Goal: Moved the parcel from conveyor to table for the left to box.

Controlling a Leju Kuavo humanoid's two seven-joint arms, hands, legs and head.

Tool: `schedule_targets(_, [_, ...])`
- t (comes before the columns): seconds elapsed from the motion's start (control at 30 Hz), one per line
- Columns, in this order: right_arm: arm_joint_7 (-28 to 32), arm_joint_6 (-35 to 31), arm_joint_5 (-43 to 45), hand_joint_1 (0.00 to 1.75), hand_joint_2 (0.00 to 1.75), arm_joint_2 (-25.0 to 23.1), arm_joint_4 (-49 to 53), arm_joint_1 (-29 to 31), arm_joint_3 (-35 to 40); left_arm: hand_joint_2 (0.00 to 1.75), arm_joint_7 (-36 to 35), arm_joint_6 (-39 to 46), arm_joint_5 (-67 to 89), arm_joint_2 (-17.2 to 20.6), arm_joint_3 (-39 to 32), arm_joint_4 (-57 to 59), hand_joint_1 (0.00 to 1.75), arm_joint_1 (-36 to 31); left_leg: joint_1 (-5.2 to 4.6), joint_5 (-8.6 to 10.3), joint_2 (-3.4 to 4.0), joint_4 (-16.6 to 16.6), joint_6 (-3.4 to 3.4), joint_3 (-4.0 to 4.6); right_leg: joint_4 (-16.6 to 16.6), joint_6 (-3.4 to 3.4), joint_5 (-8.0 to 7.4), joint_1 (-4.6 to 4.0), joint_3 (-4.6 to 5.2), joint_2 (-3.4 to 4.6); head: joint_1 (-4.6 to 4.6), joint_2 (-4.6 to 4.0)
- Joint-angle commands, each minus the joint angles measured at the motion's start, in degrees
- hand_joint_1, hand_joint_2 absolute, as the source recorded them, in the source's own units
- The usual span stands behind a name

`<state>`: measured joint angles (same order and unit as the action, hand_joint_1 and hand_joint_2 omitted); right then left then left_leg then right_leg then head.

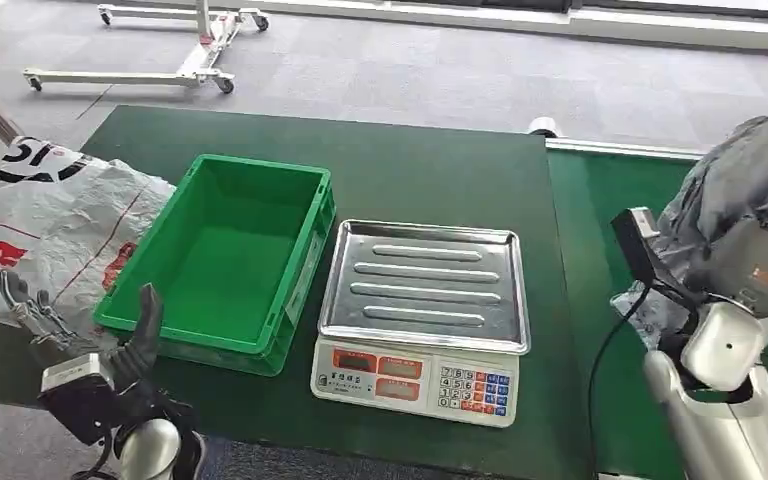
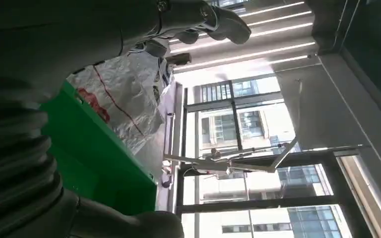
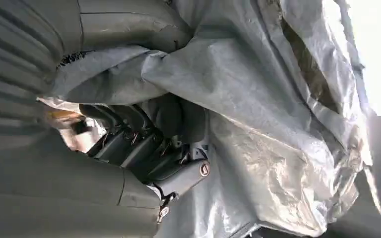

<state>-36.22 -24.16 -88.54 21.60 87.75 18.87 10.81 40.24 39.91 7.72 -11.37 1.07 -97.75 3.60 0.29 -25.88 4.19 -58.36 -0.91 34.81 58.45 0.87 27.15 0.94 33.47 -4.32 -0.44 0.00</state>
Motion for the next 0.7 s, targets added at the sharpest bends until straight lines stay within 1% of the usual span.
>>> schedule_targets(0.03, [25.2,-1.8,3.9,1.75,1.75,-14.7,4.3,-0.7,5.1,1.75,-0.2,0.1,-0.3,0.6,1.3,3.3,0.0,-1.7,0.17,0.03,0.08,0.3,-0.06,-0.33,-0.2,-0.15,-0.12,-0.14,-0.17,0.71,0.07,0.0])
schedule_targets(0.07, [25.2,-1.8,3.9,1.75,1.75,-14.7,4.3,-0.7,5.1,1.75,-0.2,0.1,-0.3,0.6,1.3,3.3,0.0,-1.7,0.27,-0.15,0.32,0.1,-0.28,-0.41,-0.1,-0.19,-0.08,-0.22,-0.06,0.91,0.02,0.0])
schedule_targets(0.1, [25.2,-1.8,3.9,1.75,1.75,-14.7,4.3,-0.7,5.1,1.75,-0.2,0.1,-0.3,0.6,1.3,3.3,0.0,-1.7,0.12,-0.15,0.37,0.1,-0.23,-0.41,0.0,-0.14,-0.04,-0.06,0.03,0.76,-0.13,0.0])
schedule_targets(0.13, [25.9,-2.1,4.5,1.75,1.75,-14.1,4.2,-0.9,4.1,1.75,-0.2,0.1,-0.4,0.7,1.3,3.2,0.0,-1.6,0.15,-0.07,0.12,0.1,-0.2,-0.39,0.0,-0.16,-0.02,-0.07,0.0,0.68,-0.11,0.0])
schedule_targets(0.17, [25.9,-2.1,4.5,1.75,1.75,-14.1,4.2,-0.9,4.1,1.75,-0.2,0.1,-0.4,0.7,1.3,3.2,0.0,-1.6,0.2,0.05,-0.03,0.1,-0.1,-0.26,0.0,-0.17,0.04,-0.15,0.0,0.35,-0.11,0.0])
schedule_targets(0.2, [25.9,-2.1,4.5,1.75,1.75,-14.1,4.2,-0.9,4.1,1.75,-0.2,0.1,-0.4,0.7,1.3,3.2,0.0,-1.6,0.24,0.11,-0.33,0.1,-0.07,-0.24,-0.1,-0.17,0.03,-0.18,-0.08,0.22,-0.11,0.0])
schedule_targets(0.23, [34.4,-0.6,10.3,1.75,1.75,-14.7,4.6,-1.3,4.3,1.75,-0.2,0.1,-0.4,1.0,1.8,3.2,0.0,-1.7,0.17,0.1,-0.33,0.1,-0.08,-0.24,-0.1,-0.17,0.08,-0.13,-0.07,0.12,-0.07,0.0])
schedule_targets(0.27, [38.2,-0.4,9.2,1.75,1.75,-15.0,5.1,-1.7,5.3,1.75,-0.2,-0.1,-0.5,1.4,2.4,3.5,0.0,-2.1,0.22,0.12,-0.4,0.1,-0.11,-0.28,-0.2,-0.18,0.05,-0.16,-0.14,0.25,-0.11,0.0])
schedule_targets(0.3, [38.0,-1.1,2.4,1.75,1.75,-16.8,5.9,-2.9,7.6,1.75,-0.2,0.1,-0.3,1.2,2.6,4.3,0.0,-2.8,0.16,0.09,-0.28,0.1,-0.12,-0.26,-0.1,-0.16,0.07,-0.11,-0.08,0.24,-0.09,0.0])
schedule_targets(0.33, [38.9,-1.6,1.1,1.75,1.75,-18.6,6.5,-3.8,10.7,1.75,-0.2,0.1,-0.3,1.0,2.9,5.0,0.0,-3.3,0.19,0.11,-0.32,0.2,-0.13,-0.29,-0.1,-0.18,0.05,-0.13,-0.13,0.29,-0.09,0.0])
schedule_targets(0.37, [40.2,-1.5,1.3,1.75,1.75,-19.3,6.6,-4.3,13.4,1.75,-0.2,0.1,-0.2,0.9,3.2,5.6,0.0,-3.8,0.21,0.11,-0.31,0.2,-0.15,-0.32,-0.1,-0.19,0.06,-0.15,-0.16,0.28,-0.09,0.0])
schedule_targets(0.4, [40.4,-2.0,0.4,1.75,1.75,-19.8,6.7,-4.5,15.7,1.75,-0.2,0.1,0.3,0.5,3.2,6.1,0.0,-4.3,0.22,0.12,-0.35,0.2,-0.15,-0.35,-0.2,-0.21,0.04,-0.13,-0.18,0.36,-0.09,0.0])
schedule_targets(0.43, [40.2,-2.1,-0.1,1.75,1.75,-20.1,6.4,-4.6,16.8,1.75,-0.2,0.1,0.4,0.4,3.1,6.2,0.0,-4.5,0.22,0.1,-0.3,0.2,-0.17,-0.32,-0.1,-0.21,0.07,-0.13,-0.15,0.23,-0.09,0.0])
schedule_targets(0.47, [39.8,-2.7,-0.2,1.75,1.75,-19.8,6.1,-4.2,17.8,1.75,-0.2,0.1,0.4,0.3,3.1,6.3,0.0,-4.6,0.23,0.12,-0.34,0.2,-0.18,-0.39,-0.2,-0.25,0.05,-0.13,-0.2,0.38,-0.09,0.0])
schedule_targets(0.5, [39.1,-3.2,0.1,1.75,1.75,-19.5,5.3,-3.5,18.5,1.75,-0.2,0.1,0.7,0.1,2.9,6.2,0.0,-4.5,0.21,0.1,-0.29,0.2,-0.18,-0.3,-0.1,-0.23,0.06,-0.14,-0.12,0.27,-0.11,0.0])
schedule_targets(0.53, [38.8,-3.4,0.2,1.75,1.75,-19.5,4.8,-2.9,18.5,1.75,-0.2,0.1,0.8,0.2,2.9,6.1,0.0,-4.3,0.2,0.1,-0.29,0.2,-0.18,-0.32,-0.1,-0.24,0.06,-0.12,-0.1,0.36,-0.11,0.0])
schedule_targets(0.57, [38.5,-3.6,0.7,1.75,1.75,-19.4,4.0,-2.1,18.2,1.75,-0.2,0.1,0.8,0.1,2.8,5.9,0.0,-4.0,0.2,0.08,-0.25,0.1,-0.17,-0.22,0.0,-0.2,0.07,-0.14,-0.02,0.22,-0.11,0.0])
schedule_targets(0.63, [38.1,-4.4,1.3,1.75,1.75,-19.2,2.9,-1.2,17.8,1.75,-0.2,0.1,0.9,0.1,2.8,5.7,0.0,-3.7,0.22,0.15,-0.5,0.2,-0.14,-0.34,-0.2,-0.25,0.03,-0.14,-0.15,0.4,-0.11,0.0])
schedule_targets(0.67, [38.0,-4.6,2.0,1.75,1.75,-19.3,2.3,-0.6,17.6,1.75,-0.2,0.1,1.0,0.0,2.7,5.7,0.0,-3.6,0.18,0.1,-0.29,0.1,-0.14,-0.21,0.0,-0.19,0.08,-0.13,-0.03,0.18,-0.11,0.0])
schedule_targets(0.7, [38.1,-4.9,2.6,1.75,1.75,-19.2,1.7,-0.2,17.6,1.75,-0.2,0.1,1.1,0.0,2.7,5.6,0.0,-3.6,0.21,0.11,-0.35,0.1,-0.11,-0.26,-0.1,-0.19,0.05,-0.14,-0.09,0.3,-0.09,0.0])
